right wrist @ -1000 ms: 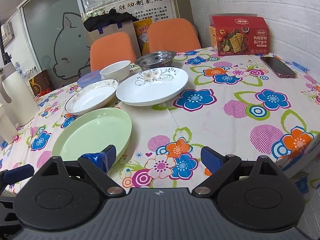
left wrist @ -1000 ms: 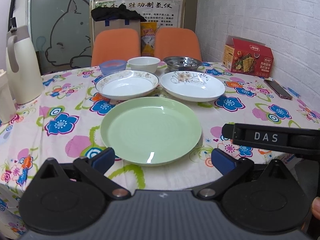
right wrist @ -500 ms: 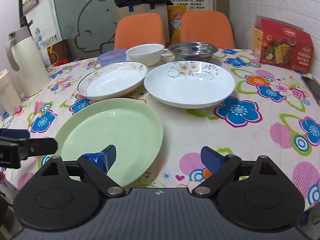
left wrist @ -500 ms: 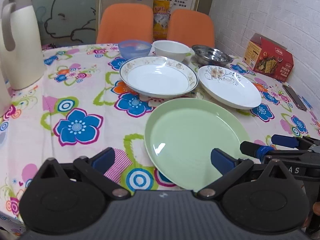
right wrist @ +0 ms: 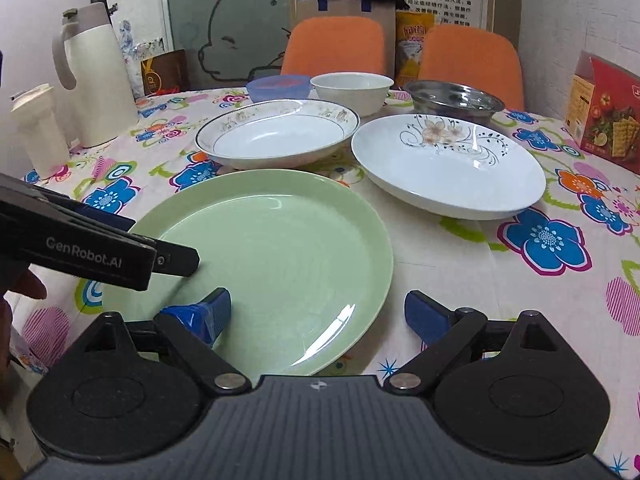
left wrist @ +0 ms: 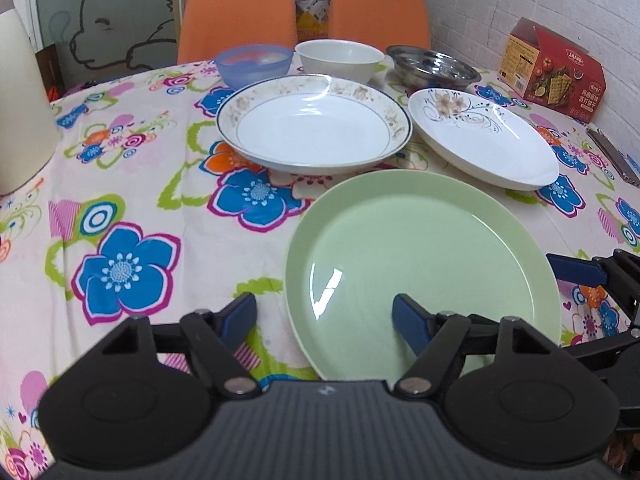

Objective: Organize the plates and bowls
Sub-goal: 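Close the left gripper on the pale green plate rim while the right gripper grips it too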

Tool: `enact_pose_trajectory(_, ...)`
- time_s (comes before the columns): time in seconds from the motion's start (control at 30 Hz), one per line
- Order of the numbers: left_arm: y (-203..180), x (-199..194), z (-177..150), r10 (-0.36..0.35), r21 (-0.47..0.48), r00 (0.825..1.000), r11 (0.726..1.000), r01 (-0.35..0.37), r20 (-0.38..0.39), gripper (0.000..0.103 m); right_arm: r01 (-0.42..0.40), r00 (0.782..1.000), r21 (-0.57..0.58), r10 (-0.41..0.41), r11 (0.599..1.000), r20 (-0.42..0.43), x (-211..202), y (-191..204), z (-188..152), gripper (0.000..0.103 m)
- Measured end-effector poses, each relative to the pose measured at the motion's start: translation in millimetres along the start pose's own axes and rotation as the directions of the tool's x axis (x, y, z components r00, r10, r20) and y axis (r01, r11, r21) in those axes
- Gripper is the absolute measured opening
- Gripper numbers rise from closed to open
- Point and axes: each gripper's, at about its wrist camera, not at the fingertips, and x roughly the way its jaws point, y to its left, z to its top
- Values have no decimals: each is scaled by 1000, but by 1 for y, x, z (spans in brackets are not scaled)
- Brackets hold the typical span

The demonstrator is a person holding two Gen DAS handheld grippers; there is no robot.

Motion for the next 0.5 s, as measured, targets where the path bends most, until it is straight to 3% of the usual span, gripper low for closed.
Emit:
enact_pose_trajectory(0.17, -7, 2, 2, -8, 18, 1000, 1000, 8, -3, 76, -20, 1000, -13, 20, 1000, -10, 7, 7, 8, 82)
enact_pose_trajectory(0.4, -7, -2, 0, -9, -3, 1000, 1000, 9, 23, 53, -24, 999, 13, 24, 1000, 25, 3, 7, 5, 74)
enact_pose_trajectory(0.5, 2, -9, 0, 3, -43, 1000, 999, -2, 12, 52, -30, 999, 33, 28, 999, 43, -4, 18, 11, 74)
